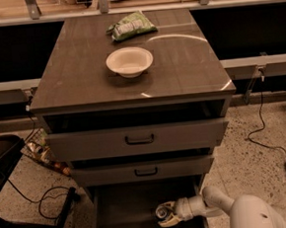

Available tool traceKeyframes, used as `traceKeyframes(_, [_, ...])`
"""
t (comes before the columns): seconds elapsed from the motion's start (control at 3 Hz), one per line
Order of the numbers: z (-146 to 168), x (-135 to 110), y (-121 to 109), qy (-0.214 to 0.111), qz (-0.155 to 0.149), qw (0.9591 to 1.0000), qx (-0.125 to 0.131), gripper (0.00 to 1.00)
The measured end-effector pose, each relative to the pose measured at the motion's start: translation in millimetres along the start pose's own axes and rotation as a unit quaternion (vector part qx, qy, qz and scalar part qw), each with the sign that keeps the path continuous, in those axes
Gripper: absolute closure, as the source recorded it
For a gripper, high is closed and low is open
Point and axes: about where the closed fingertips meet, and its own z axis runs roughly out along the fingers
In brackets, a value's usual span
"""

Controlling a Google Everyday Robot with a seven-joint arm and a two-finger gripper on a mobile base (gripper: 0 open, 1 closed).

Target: Place pepsi can into bottom drawer

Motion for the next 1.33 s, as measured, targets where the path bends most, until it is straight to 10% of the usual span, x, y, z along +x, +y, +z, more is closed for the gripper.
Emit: traceKeyframes(1.33, [3.7,-1.0,2.2,-0.002,0.001,1.0000,-0.003,0.12])
